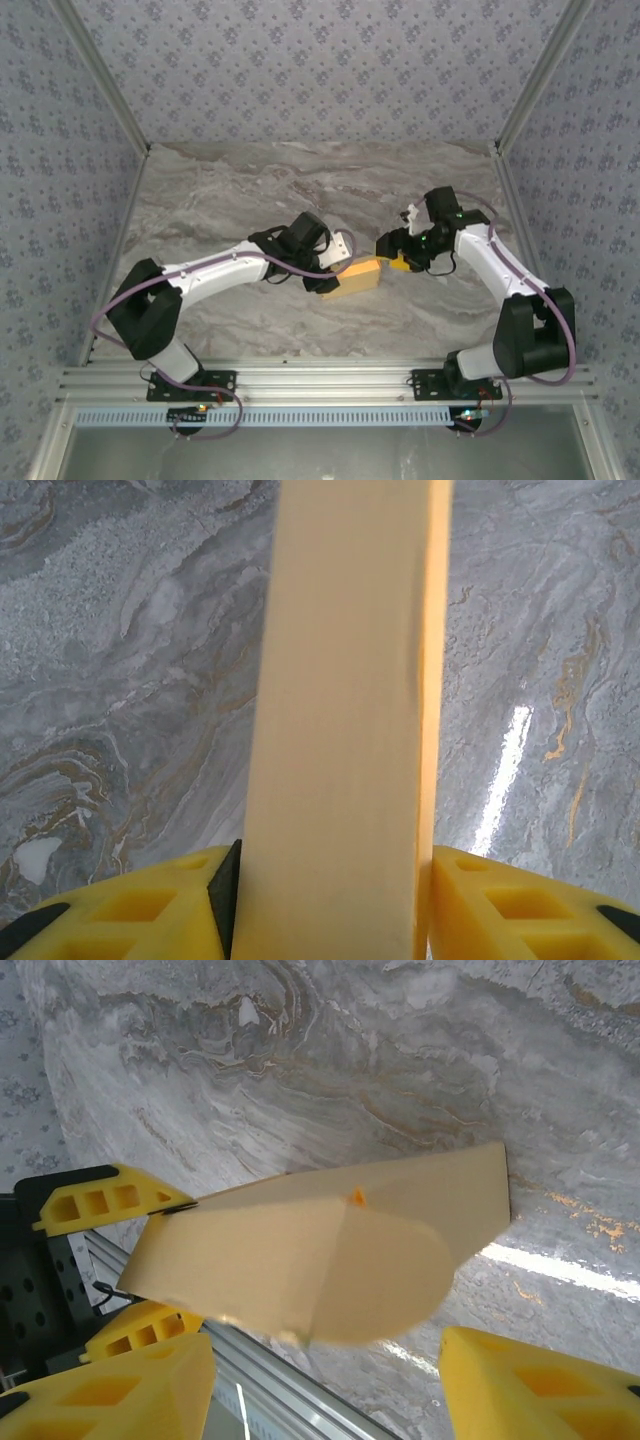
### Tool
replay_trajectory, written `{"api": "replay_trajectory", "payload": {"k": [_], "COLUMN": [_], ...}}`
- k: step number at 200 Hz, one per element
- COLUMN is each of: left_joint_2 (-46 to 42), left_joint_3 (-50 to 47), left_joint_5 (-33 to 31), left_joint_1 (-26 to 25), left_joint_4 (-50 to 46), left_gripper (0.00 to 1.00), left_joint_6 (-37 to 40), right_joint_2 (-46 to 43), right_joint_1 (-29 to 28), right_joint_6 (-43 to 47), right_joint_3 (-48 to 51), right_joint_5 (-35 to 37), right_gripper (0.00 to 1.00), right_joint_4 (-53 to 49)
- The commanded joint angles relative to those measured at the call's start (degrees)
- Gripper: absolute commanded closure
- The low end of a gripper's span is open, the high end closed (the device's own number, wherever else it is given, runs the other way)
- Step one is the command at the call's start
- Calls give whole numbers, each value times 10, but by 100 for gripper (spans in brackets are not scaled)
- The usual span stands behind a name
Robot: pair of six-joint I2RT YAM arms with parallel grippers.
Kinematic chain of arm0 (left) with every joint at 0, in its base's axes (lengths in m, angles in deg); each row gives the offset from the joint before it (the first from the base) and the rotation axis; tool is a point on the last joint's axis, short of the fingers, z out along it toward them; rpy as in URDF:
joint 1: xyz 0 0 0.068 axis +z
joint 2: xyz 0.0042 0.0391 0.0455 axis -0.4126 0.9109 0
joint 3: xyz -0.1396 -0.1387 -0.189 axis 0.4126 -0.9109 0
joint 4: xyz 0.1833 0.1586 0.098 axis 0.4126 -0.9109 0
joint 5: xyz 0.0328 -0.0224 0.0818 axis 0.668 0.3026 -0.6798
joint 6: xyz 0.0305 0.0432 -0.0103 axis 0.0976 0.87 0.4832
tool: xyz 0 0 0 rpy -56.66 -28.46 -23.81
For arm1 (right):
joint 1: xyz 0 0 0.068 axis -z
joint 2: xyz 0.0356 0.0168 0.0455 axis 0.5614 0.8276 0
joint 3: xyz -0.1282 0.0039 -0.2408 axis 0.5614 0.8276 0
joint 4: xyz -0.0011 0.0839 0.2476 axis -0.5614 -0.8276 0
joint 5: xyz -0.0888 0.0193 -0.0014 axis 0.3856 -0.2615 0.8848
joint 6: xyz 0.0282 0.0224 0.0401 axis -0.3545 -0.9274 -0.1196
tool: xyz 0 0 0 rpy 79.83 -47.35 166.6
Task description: Fold the paper box
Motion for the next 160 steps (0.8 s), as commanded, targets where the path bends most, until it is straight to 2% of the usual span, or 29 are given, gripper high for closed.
{"api": "replay_trajectory", "payload": {"k": [1, 37, 49, 58, 84, 102, 160], "left_joint_2": [10, 9, 12, 15, 21, 22, 20], "left_joint_3": [14, 13, 15, 17, 19, 18, 19], "left_joint_5": [12, 15, 15, 16, 19, 18, 16], "left_joint_1": [3, 1, 1, 0, -2, -2, -5], "left_joint_4": [-3, -3, -6, -8, -14, -13, -18], "left_gripper": [51, 52, 52, 56, 58, 58, 59], "left_joint_6": [5, 15, 18, 20, 22, 22, 33], "right_joint_2": [-18, -23, -29, -31, -7, 17, 66], "right_joint_1": [-9, -17, -14, -8, 7, 5, -2], "right_joint_6": [3, 20, 25, 21, 9, 14, 46], "right_joint_3": [15, 10, 6, 7, 1, -6, -11], "right_joint_5": [11, 33, 62, 73, 7, -22, -8], "right_gripper": [36, 36, 28, 25, 20, 21, 26], "right_joint_4": [-16, -11, -7, 3, 31, 39, 38]}}
